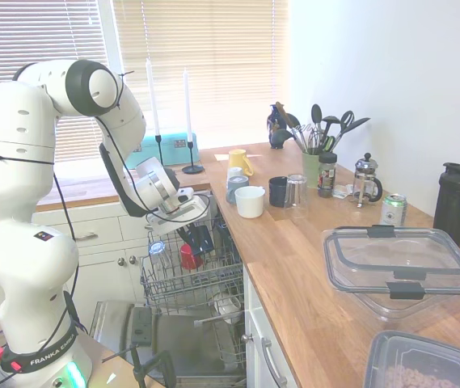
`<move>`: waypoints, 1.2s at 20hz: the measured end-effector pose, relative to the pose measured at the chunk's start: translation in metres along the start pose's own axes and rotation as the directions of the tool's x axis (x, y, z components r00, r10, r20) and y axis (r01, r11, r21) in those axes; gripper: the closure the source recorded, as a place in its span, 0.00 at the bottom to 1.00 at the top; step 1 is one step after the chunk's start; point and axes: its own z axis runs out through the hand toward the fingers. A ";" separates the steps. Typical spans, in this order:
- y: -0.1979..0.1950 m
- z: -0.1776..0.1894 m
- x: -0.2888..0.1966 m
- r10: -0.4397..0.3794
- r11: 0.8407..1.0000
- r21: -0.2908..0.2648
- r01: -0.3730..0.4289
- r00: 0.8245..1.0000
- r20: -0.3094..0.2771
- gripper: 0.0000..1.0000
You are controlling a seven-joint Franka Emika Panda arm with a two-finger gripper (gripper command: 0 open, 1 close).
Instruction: Unload a mug from dishwasher
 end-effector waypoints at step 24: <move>-0.007 -0.176 0.069 0.212 0.966 0.167 -0.198 0.975 -0.068 1.00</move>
